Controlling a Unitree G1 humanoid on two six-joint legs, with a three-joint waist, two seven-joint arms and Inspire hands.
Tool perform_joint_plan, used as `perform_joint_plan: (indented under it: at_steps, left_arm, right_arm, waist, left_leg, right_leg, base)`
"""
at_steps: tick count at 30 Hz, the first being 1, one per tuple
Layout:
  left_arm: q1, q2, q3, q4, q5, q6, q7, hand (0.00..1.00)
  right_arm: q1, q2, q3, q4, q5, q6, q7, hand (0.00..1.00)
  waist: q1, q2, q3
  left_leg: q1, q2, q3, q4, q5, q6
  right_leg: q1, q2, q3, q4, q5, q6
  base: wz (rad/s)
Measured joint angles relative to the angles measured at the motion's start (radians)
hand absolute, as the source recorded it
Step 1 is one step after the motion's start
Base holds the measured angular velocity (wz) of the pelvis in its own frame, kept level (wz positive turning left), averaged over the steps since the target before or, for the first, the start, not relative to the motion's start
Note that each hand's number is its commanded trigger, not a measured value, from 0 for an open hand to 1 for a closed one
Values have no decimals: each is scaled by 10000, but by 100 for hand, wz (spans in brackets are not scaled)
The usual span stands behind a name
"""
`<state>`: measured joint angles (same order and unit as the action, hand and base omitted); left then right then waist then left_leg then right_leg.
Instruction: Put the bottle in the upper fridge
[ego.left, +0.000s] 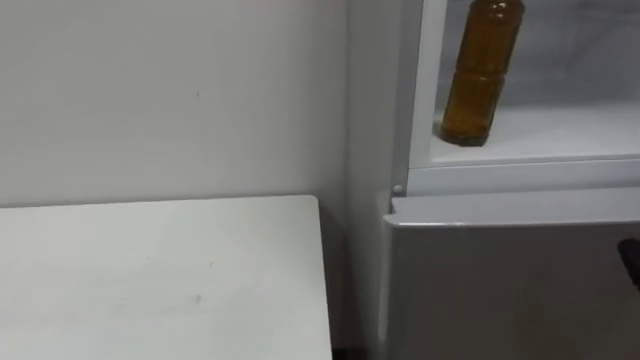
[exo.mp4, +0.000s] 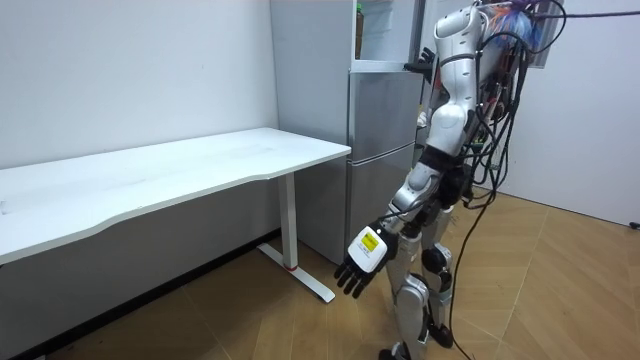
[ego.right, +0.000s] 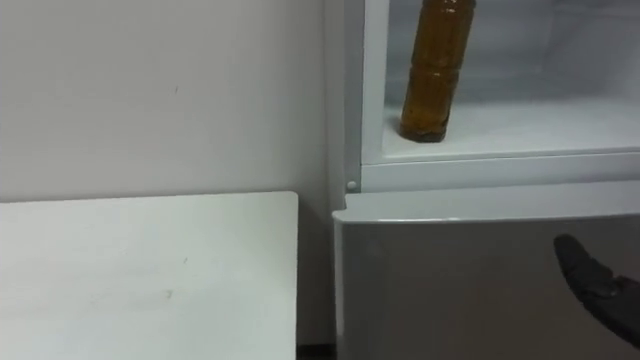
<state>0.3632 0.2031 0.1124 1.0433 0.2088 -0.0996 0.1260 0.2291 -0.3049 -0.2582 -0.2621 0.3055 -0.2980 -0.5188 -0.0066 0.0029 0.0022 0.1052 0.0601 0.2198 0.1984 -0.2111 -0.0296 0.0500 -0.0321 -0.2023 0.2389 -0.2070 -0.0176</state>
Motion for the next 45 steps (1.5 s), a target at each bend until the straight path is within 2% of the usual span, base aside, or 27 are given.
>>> perform_joint_plan:
  at_steps: [1,3,4,6,7,10,13,18,22,23,27,30,32,35,38,41,45]
  left_arm:
    - [6,-3,-51,-9,-8,0,16,0]
    - [-16,-3,-181,-10,-29,-1,16,0]
    - [-20,-9,-272,-35,-99,-4,16,0]
    - [-37,-12,-409,-20,-198,-34,22,0]
    - [-72,-25,-451,36,-201,-33,24,0]
    - [-104,-91,-593,167,-196,-32,25,0]
    - [-33,-140,-586,150,-197,-12,72,0]
    - [47,-302,-588,71,-187,67,119,0]
    - [48,-314,-640,99,-196,44,226,0]
    - [36,-318,-679,98,-198,43,243,0]
    - [44,-372,-804,194,-196,77,291,0]
    - [-24,-424,-1007,369,-201,134,285,0]
    - [-68,-459,-1177,374,-180,322,192,0]
    - [-190,-602,-1168,373,-101,570,121,0]
    - [-260,-638,-1169,366,18,659,-48,0]
    - [-287,-687,-1171,364,11,840,-189,0]
    - [-329,-686,-1165,362,12,1092,-311,0]
  right_arm:
    - [79,122,39,431,-34,-152,-168,0]
    - [136,411,116,1120,-6,-175,-388,0]
    - [233,492,250,1529,34,-178,-520,0]
    - [398,493,568,2223,41,-234,-671,0]
    - [411,494,824,2892,42,-273,-714,0]
    - [687,574,1232,4273,63,-199,-701,0]
    - [866,790,1296,5137,412,-60,-737,0]
    - [871,955,1402,6619,862,-70,-911,0]
    - [869,976,1946,8461,776,-82,-885,0]
    - [893,1034,2026,8966,677,-78,-848,0]
    - [1039,1069,2535,10376,346,31,-522,0]
    - [999,1069,2866,11593,438,409,121,0]
    - [938,1074,3221,12295,499,712,852,0]
    - [823,1203,3252,12875,619,1117,1917,0]
    - [464,1314,3259,13539,619,1435,2930,0]
    - [185,1367,3378,13950,619,1732,3804,0]
    - [60,1372,3479,14005,613,2070,4517,0]
  waist:
    - [-12,14,-3]
    - [-19,-4,4]
    - [-31,54,-15]
    - [-58,102,-31]
    - [-85,142,-64]
    - [-130,251,-93]
    - [-142,263,-84]
    - [-133,208,-77]
    - [-150,219,-54]
    - [-179,216,-21]
    - [-149,193,-11]
    - [-112,189,-3]
    - [-106,186,-1]
    - [-113,227,29]
    - [-115,208,28]
    - [-108,166,11]
    - [-87,52,28]
  left_leg:
    - [5,-1,-2,5,0,0]
    - [3,-3,-4,6,0,1]
    - [-2,-3,7,8,-1,2]
    - [-75,-3,13,13,-6,9]
    - [-95,-1,47,13,-6,9]
    - [-60,-19,53,-5,-6,9]
    - [-49,-31,42,4,-5,9]
    - [-33,-31,30,9,-5,9]
    - [45,-32,3,7,-5,9]
    - [93,-37,-2,5,-5,9]
    - [193,-40,-17,-12,-8,6]
    - [263,-48,-16,-15,-9,4]
    - [264,-48,-27,-7,-12,1]
    - [245,-50,-111,0,-12,1]
    - [227,-47,-165,0,-12,0]
    - [163,-59,-241,10,-12,0]
    - [79,-78,-367,51,-11,1]
  right_leg:
    - [18,-1,-2,-27,5,7]
    - [4,-7,-3,-17,6,8]
    - [-10,-10,1,-12,5,8]
    - [-86,-10,2,0,2,11]
    - [-152,-7,39,47,2,10]
    - [-122,-31,28,86,-19,23]
    - [-143,-49,45,177,-96,35]
    - [-133,-45,50,174,-99,35]
    - [-68,-45,73,168,-111,40]
    - [5,-54,46,156,-136,53]
    - [65,-106,61,197,-199,53]
    - [151,-115,43,192,-206,58]
    - [155,-119,46,188,-218,58]
    - [195,-123,-37,145,-212,53]
    - [200,-123,-86,135,-210,50]
    - [187,-141,-152,129,-213,53]
    - [181,-161,-281,111,-216,57]
  base:
    - [0]
    - [0]
    - [0]
    - [-2]
    - [-4]
    - [-1]
    - [0]
    - [0]
    - [1]
    - [5]
    - [1]
    - [0]
    - [0]
    - [5]
    - [5]
    - [8]
    - [11]
